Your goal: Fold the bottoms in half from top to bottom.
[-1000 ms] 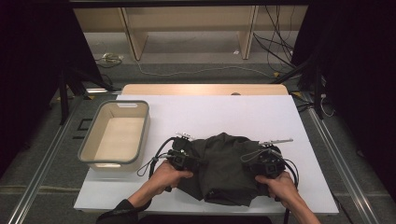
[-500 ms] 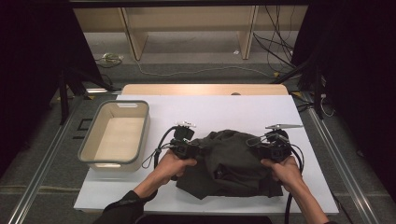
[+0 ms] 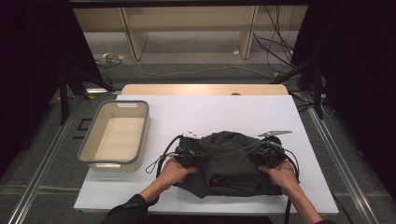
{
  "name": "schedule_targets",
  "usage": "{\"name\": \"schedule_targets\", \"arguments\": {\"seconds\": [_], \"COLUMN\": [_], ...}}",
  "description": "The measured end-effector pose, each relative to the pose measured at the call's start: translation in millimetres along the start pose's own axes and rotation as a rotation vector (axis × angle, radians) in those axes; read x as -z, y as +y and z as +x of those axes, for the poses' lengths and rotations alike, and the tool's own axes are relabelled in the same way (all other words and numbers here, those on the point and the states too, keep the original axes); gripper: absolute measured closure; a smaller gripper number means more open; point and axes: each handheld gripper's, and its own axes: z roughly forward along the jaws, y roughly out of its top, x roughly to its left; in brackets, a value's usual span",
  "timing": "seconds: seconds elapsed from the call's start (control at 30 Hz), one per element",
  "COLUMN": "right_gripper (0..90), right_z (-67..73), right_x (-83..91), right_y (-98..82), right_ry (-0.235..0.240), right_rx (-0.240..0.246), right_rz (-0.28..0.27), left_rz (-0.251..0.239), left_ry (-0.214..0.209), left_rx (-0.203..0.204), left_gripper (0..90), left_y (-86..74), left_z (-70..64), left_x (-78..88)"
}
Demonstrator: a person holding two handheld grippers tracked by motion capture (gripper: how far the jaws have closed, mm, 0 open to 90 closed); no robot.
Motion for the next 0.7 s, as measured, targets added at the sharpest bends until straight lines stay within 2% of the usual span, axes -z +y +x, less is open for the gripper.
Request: {"name": "schedule_targets", "arguments": {"seconds": [0.1, 0.13, 0.23, 0.37, 0.5, 0.6, 0.67, 0.7], "right_gripper": [83.6, 82.5, 75.2, 60.5, 44.9, 44.8, 49.8, 49.8], "right_z": [-1.0, -1.0, -4.2, -6.7, -2.1, 3.5, 6.3, 6.3], "right_x": [3.3, 3.5, 2.9, 10.3, 21.5, 30.6, 32.9, 32.9], "right_y": [-3.3, -5.0, -8.3, -7.7, -2.9, 3.1, 7.6, 7.6], "right_ry": [0.017, 0.021, 0.019, -0.007, -0.037, -0.065, -0.064, -0.064], "right_rx": [-0.012, -0.015, -0.041, -0.05, -0.033, -0.018, -0.005, -0.005], "right_rz": [0.005, 0.009, 0.035, 0.02, -0.029, -0.085, -0.122, -0.122], "left_rz": [0.005, 0.009, 0.012, 0.002, -0.032, -0.06, -0.071, -0.071], "left_ry": [-0.013, -0.011, -0.009, 0.0, 0.016, 0.014, 0.014, 0.014], "left_rx": [0.017, 0.01, 0.024, 0.021, 0.015, 0.002, -0.011, -0.011], "left_gripper": [82.9, 82.9, 81.8, 70.2, 56.0, 50.4, 50.8, 52.1], "left_y": [-3.7, -4.7, -6.5, -3.7, 5.5, 13.2, 18.4, 18.4], "left_z": [1.7, 1.2, 0.0, -4.0, -11.0, -17.0, -20.2, -20.2], "left_x": [3.3, 4.0, 6.9, 16.6, 31.5, 39.4, 38.4, 38.4]}}
